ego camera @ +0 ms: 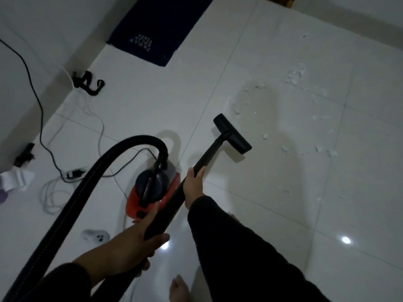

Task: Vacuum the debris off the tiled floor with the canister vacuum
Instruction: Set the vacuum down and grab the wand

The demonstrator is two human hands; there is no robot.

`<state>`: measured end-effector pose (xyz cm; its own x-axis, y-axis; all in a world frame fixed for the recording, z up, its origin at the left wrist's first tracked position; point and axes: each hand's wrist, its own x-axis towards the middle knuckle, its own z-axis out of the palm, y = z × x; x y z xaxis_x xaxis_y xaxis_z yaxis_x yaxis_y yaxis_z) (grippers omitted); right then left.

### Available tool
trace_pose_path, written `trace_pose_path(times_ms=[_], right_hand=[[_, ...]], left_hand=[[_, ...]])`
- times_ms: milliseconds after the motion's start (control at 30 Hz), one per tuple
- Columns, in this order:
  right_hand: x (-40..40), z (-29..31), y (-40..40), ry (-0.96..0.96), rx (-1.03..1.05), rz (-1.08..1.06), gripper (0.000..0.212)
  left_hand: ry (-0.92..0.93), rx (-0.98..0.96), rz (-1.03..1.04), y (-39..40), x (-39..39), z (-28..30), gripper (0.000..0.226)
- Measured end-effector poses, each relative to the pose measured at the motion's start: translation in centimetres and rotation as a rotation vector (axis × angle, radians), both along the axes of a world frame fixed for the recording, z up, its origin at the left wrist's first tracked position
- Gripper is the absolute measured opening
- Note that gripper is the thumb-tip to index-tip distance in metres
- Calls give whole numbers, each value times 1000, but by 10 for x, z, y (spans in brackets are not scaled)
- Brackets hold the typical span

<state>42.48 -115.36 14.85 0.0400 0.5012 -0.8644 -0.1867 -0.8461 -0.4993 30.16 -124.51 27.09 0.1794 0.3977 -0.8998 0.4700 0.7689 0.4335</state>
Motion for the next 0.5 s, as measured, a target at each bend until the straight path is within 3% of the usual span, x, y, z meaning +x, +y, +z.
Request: trace_pose_path(times_ms=[100, 233, 500], right_hand=[[-5, -5, -52, 40, -22, -28, 63], [-22, -15, -124, 233, 5, -166, 68], [-58, -49, -192, 151, -42, -27, 65]], left_hand=[[12, -17, -20, -36, 5, -14, 85], [-38, -45, 17, -70, -6, -28, 80], [-71, -99, 161, -140, -21, -52, 81]])
